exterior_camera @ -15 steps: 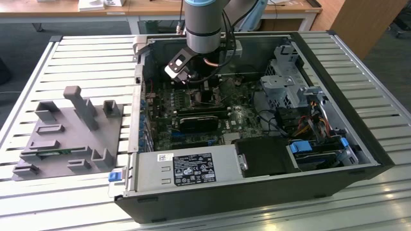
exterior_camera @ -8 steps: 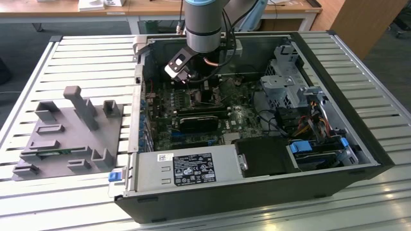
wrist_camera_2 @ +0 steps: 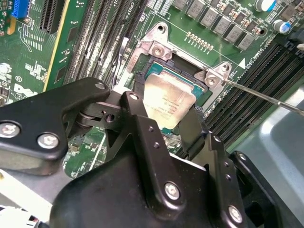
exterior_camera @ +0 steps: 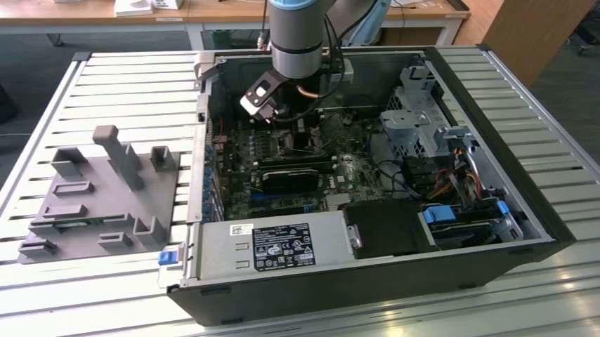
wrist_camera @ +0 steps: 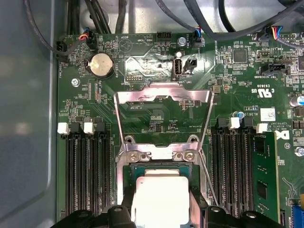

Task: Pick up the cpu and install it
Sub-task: 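Place the cpu into insertion slot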

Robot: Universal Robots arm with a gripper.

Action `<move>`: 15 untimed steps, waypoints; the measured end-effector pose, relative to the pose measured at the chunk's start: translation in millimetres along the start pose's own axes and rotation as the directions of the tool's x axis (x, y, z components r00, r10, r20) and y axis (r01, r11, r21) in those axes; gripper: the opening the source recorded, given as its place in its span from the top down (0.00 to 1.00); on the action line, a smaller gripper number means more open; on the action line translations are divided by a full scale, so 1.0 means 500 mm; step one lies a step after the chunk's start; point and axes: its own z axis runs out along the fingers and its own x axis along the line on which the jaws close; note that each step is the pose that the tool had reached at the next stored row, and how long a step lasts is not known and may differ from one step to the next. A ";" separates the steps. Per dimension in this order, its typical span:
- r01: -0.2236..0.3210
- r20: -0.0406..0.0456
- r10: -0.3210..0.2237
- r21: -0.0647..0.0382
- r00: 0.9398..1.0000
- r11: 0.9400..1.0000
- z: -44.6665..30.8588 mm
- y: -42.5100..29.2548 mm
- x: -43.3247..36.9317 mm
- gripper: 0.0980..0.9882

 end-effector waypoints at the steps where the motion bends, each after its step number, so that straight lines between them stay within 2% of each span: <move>1: 0.000 0.000 0.000 0.000 1.000 1.000 0.000 0.000 0.000 0.51; 10: 0.000 -0.001 0.000 0.000 1.000 1.000 0.001 0.000 0.000 0.51; 12: 0.000 0.000 0.000 0.000 1.000 1.000 0.001 0.000 0.000 0.49; 13: 0.000 0.000 0.000 0.000 1.000 1.000 0.001 0.000 0.000 0.42; 15: 0.000 0.000 0.000 0.000 1.000 1.000 -0.001 0.000 0.000 0.42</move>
